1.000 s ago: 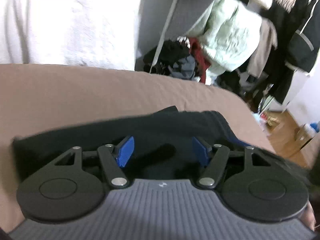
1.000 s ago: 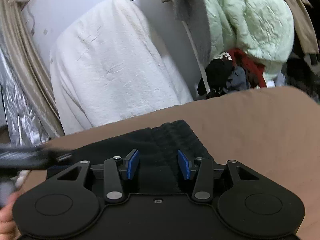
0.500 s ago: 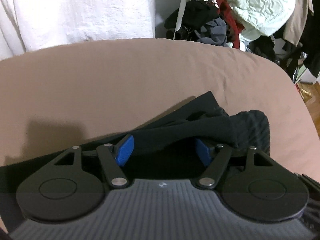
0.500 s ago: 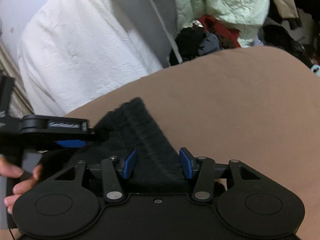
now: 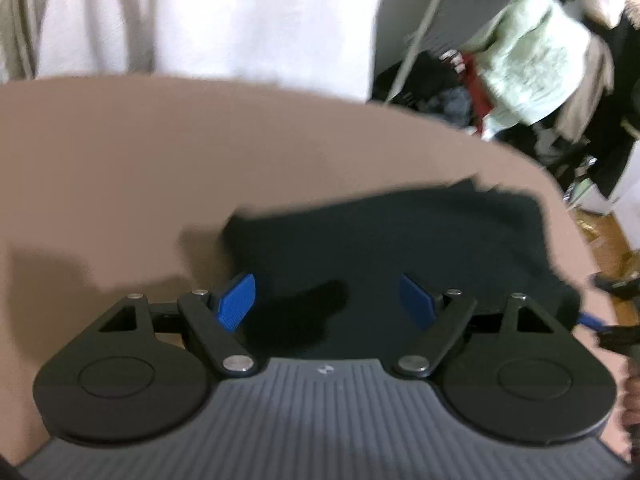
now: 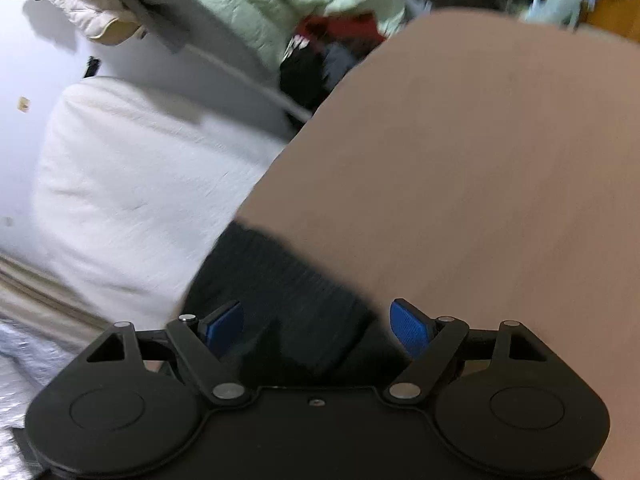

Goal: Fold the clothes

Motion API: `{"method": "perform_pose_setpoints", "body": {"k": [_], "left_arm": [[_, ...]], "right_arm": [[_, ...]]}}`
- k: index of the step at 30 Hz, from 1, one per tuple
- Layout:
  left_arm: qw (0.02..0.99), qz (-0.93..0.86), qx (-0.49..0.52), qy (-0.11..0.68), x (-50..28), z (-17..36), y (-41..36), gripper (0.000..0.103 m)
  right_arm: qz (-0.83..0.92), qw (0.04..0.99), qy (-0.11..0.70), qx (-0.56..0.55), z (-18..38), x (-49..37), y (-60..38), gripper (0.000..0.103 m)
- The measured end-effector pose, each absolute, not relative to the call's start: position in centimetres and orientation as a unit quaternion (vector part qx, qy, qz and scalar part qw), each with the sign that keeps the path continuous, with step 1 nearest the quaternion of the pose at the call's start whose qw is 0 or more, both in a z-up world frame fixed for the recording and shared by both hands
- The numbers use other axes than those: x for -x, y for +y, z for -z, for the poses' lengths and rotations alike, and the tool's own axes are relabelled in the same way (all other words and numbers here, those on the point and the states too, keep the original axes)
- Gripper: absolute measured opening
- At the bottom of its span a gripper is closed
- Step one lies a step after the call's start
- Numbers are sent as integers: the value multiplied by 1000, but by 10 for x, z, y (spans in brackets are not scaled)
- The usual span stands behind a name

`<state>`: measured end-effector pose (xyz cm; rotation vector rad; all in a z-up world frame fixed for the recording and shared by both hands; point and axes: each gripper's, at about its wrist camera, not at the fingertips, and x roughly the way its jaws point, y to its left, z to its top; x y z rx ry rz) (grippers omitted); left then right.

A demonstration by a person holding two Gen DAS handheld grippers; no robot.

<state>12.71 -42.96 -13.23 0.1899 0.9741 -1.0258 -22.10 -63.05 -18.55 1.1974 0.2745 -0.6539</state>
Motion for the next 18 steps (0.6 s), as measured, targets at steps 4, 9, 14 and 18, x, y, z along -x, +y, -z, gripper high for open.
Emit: {"method": "perform_pose_setpoints", "body": {"k": [4,9,14,18], "left_arm": [[732,454,-25,508,-150,167,-400,79],[711,468,79,519,-171,186,-367,79],[679,505,111,522,-180,203,-376,79],[661,513,133,531,-185,225,-399,84]], "right_arm": [[284,731,131,-607,192,236,-592,89],[284,717,123,-625,216,214,-598,93],[299,734,116,-599,228,180,-617,100],[307,756,106,-568,232,163,-627,95]]}}
